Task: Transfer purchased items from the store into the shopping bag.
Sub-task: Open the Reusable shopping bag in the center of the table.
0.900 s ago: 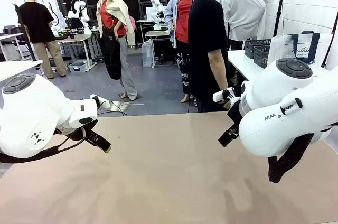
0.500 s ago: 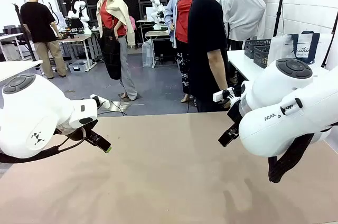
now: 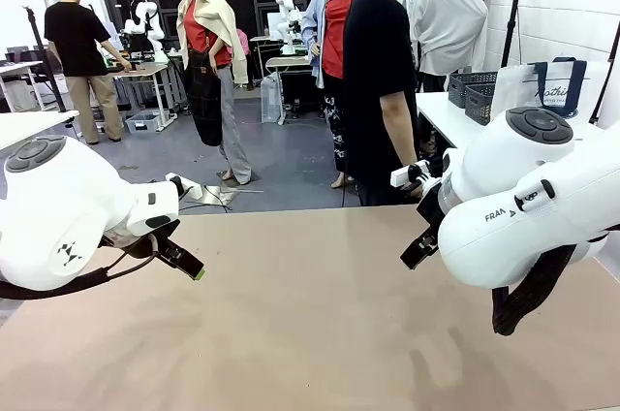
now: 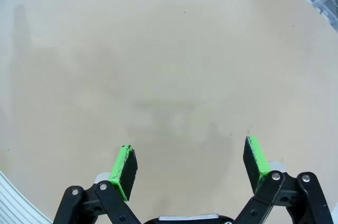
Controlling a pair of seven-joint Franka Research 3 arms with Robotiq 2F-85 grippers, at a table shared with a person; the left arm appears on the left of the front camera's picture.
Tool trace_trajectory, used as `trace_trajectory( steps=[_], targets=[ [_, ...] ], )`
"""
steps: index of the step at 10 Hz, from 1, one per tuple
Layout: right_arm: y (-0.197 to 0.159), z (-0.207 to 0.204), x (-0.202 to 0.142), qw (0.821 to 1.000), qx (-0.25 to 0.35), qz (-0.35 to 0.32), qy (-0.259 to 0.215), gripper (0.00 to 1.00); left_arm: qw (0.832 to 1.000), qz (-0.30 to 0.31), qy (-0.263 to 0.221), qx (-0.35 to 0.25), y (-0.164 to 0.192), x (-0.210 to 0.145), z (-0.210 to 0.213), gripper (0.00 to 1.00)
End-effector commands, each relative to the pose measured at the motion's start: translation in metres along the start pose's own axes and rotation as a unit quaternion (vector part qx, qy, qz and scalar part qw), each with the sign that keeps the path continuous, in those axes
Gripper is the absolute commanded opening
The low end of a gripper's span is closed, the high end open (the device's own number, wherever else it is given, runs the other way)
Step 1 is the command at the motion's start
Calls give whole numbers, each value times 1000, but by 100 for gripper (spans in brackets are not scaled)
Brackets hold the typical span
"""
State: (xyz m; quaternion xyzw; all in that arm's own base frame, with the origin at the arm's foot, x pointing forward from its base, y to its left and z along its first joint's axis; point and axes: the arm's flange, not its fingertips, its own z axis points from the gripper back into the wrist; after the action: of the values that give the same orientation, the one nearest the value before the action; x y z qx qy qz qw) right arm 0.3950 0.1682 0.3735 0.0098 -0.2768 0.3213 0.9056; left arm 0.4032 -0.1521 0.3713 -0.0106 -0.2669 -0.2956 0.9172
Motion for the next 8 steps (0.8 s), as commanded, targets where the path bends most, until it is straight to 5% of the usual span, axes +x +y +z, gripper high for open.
trace_trajectory(
  steps=[1, 8],
  targets=[
    [0, 0, 0, 1000, 0, 0, 0, 100, 1000, 1, 0, 0, 1, 0, 0, 100],
    [0, 0, 0, 1000, 0, 0, 0, 100, 1000, 1, 0, 0, 1, 0, 0, 100]
  ],
)
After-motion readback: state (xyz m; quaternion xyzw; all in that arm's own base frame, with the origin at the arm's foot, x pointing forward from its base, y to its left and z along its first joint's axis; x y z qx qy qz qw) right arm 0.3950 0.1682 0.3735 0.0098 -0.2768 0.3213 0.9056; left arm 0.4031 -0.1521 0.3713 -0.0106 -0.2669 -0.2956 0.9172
